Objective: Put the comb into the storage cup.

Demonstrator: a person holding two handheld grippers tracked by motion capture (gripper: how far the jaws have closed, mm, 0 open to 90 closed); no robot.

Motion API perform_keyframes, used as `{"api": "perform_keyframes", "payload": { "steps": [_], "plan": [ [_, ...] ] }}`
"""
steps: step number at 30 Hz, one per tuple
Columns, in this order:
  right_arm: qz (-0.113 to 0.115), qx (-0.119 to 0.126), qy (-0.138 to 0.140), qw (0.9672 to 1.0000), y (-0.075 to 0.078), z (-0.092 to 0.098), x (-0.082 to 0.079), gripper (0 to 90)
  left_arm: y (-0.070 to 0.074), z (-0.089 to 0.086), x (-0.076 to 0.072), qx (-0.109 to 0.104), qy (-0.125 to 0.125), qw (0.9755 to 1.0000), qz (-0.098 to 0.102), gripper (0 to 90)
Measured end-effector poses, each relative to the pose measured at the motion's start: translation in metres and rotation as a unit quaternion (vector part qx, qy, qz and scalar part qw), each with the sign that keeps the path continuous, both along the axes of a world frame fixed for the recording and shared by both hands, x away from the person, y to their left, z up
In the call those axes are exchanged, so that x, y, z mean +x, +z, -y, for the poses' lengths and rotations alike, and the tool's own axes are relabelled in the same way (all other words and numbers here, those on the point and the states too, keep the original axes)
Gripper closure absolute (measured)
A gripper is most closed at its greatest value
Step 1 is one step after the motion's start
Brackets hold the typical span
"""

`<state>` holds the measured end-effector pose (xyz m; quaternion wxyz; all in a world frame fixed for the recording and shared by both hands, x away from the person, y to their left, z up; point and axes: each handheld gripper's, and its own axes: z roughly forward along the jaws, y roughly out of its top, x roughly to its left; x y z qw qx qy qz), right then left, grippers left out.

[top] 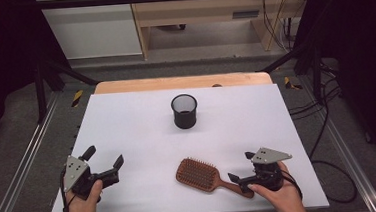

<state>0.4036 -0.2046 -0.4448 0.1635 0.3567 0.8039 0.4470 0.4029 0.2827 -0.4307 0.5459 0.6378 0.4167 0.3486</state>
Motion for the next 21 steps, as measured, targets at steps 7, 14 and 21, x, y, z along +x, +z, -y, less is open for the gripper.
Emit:
{"api": "perform_keyframes", "payload": {
  "steps": [7,14,21],
  "plan": [
    [-0.001,-0.015,0.013,0.9998,0.007,-0.011,0.003,6.3,-0.004,-0.002,0.003,0.002,0.000,0.9999,-0.010,1.8],
    [-0.031,-0.053,0.055,0.9966,0.009,-0.029,0.006,9.0,-0.003,0.000,0.004,0.010,-0.008,0.9999,-0.006,1.7],
    [-0.046,-0.097,0.083,0.9907,0.004,-0.045,0.006,7.3,-0.004,0.003,0.004,0.024,-0.009,0.9997,-0.006,1.5]
  ]
}}
